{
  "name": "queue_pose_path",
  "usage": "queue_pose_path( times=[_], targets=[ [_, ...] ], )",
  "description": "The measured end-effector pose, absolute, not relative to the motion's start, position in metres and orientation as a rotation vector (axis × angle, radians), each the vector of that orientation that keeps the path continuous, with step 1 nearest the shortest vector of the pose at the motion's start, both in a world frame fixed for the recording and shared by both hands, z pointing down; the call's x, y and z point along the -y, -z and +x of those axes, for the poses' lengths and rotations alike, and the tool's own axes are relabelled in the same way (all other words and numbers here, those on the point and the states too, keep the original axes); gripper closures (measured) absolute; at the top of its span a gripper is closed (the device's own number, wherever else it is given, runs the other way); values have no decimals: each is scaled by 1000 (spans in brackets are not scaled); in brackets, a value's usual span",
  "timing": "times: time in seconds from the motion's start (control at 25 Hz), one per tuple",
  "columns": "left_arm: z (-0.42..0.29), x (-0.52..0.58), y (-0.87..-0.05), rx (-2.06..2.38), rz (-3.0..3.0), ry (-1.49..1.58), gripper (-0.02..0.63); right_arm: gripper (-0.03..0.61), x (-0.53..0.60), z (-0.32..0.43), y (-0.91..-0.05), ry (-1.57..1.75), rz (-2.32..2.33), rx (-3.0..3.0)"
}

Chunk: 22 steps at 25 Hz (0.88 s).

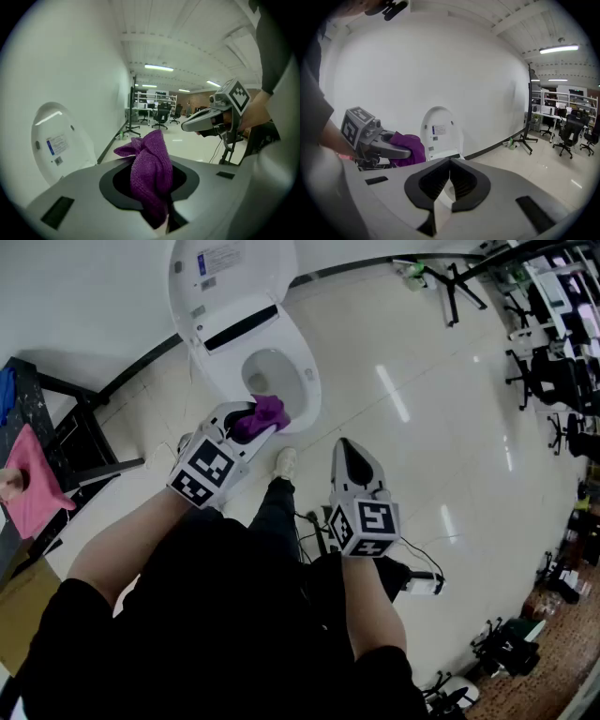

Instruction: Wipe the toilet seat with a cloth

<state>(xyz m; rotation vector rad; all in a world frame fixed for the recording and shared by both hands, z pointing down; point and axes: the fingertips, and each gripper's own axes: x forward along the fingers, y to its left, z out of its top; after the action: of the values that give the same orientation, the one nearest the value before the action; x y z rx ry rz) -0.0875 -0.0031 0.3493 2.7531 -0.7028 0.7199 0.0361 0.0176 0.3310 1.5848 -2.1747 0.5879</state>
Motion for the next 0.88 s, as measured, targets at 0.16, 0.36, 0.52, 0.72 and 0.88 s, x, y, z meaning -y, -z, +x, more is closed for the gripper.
queue_pose_path(
  times=[0.16, 0.36, 0.52, 0.72, 0.88],
  targets=[
    [-13, 59, -408, 704, 2695, -786, 514, 561, 34, 96, -372, -589, 1533, 2179],
    [61, 112, -520, 684, 2526, -898, 514, 561, 83, 148, -445, -667, 1414, 2188],
    [98, 132, -623, 620, 2394, -1018, 514, 561, 101, 172, -504, -761, 1365, 2181],
    [105, 129, -729, 561, 2218, -1172, 514, 561, 102, 185, -563, -916, 1365, 2147],
    [117, 140, -789, 538, 2176, -1245, 514, 561, 111, 194, -599, -947, 1355, 2172]
  ],
)
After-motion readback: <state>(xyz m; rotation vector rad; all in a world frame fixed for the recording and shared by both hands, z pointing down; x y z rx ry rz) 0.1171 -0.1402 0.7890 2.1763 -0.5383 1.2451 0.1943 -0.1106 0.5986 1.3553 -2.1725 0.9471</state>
